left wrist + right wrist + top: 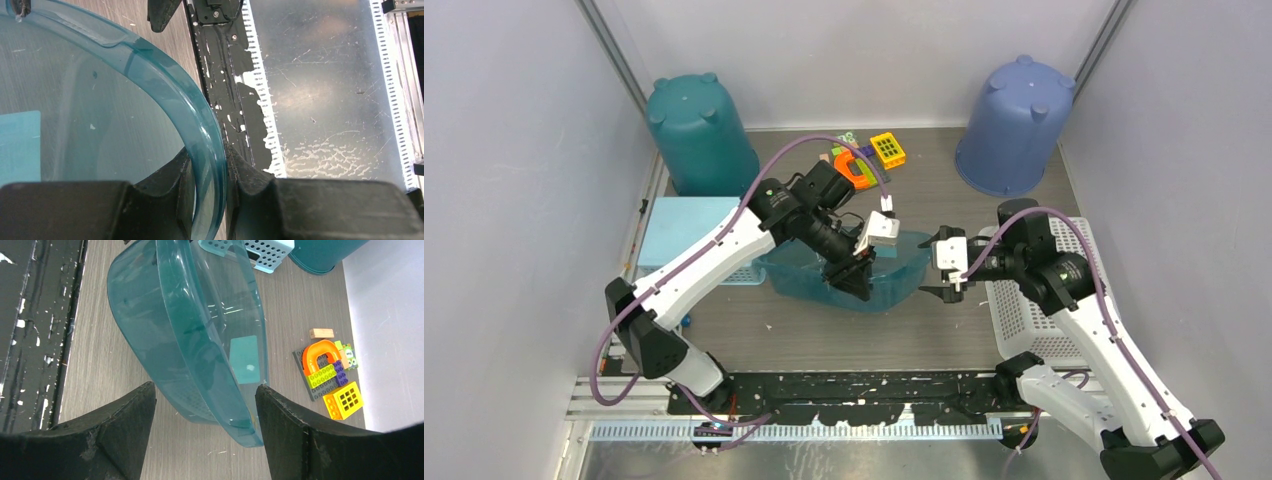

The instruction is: Turn the large container upside down

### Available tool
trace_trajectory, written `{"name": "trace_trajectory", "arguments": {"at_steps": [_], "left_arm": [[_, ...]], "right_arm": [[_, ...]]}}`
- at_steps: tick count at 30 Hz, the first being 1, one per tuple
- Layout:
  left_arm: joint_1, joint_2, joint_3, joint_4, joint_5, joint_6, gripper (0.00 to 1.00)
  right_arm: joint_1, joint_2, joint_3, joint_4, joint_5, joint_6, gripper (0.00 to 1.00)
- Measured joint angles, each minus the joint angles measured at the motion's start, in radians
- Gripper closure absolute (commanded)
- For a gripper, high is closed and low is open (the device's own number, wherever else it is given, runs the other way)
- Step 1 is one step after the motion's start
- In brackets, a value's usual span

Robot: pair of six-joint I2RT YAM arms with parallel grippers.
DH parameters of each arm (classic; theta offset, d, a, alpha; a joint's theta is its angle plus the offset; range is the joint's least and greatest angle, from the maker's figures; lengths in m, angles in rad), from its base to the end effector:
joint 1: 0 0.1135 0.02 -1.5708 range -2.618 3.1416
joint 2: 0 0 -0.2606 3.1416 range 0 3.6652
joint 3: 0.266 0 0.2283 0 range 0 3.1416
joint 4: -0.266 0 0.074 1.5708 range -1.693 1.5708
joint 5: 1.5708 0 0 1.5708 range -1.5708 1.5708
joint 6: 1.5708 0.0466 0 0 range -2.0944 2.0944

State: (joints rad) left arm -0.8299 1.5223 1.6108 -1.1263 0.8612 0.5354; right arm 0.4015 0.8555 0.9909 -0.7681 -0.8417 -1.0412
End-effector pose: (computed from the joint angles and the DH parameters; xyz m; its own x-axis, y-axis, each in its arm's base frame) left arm 0.1592 -0.2264 0.3632 -0.1220 0.6258 -0.7704 0.9338 -0.1907 -0.3027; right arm 0.1189 0.0882 0.3373 0.4275 -0.4431 -0.7880 -0.8809 -0.0084 -0.4732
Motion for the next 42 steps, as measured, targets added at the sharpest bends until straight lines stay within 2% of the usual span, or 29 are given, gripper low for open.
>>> {"name": "trace_trajectory", "arguments": {"at_steps": [6, 20, 28, 33, 37, 39, 40, 41, 42], "left_arm": [[-0.009, 0.024, 0.000, 0.001, 0.009, 0.000, 1.00], [-0.032, 0.073, 0.005, -0.001, 0.016, 0.000, 1.00], [-0.039, 0.082, 0.010, -0.005, 0.015, 0.001, 1.00], [-0.039, 0.082, 0.016, -0.010, 0.013, 0.008, 0.99], [-0.039, 0.082, 0.024, -0.013, 0.012, 0.008, 0.89], [-0.039, 0.082, 0.026, -0.015, 0.011, 0.008, 0.78], [-0.039, 0.082, 0.029, -0.016, 0.010, 0.008, 0.72], [-0.039, 0.082, 0.038, -0.014, 0.002, 0.006, 0.51], [-0.039, 0.082, 0.039, -0.014, 0.002, 0.006, 0.46]], "right_arm": [[0.000, 0.003, -0.026, 0.031, -0.026, 0.023, 0.24], [0.000, 0.046, -0.103, 0.118, -0.088, 0.080, 0.35], [-0.003, 0.060, -0.120, 0.152, -0.154, 0.105, 0.50], [-0.010, 0.063, -0.128, 0.156, -0.184, 0.097, 0.65], [-0.020, 0.063, -0.130, 0.160, -0.203, 0.096, 0.69], [-0.024, 0.063, -0.131, 0.161, -0.210, 0.096, 0.69], [-0.026, 0.063, -0.131, 0.162, -0.214, 0.095, 0.69], [-0.032, 0.063, -0.132, 0.160, -0.224, 0.096, 0.69], [-0.032, 0.063, -0.132, 0.160, -0.224, 0.096, 0.69]]}}
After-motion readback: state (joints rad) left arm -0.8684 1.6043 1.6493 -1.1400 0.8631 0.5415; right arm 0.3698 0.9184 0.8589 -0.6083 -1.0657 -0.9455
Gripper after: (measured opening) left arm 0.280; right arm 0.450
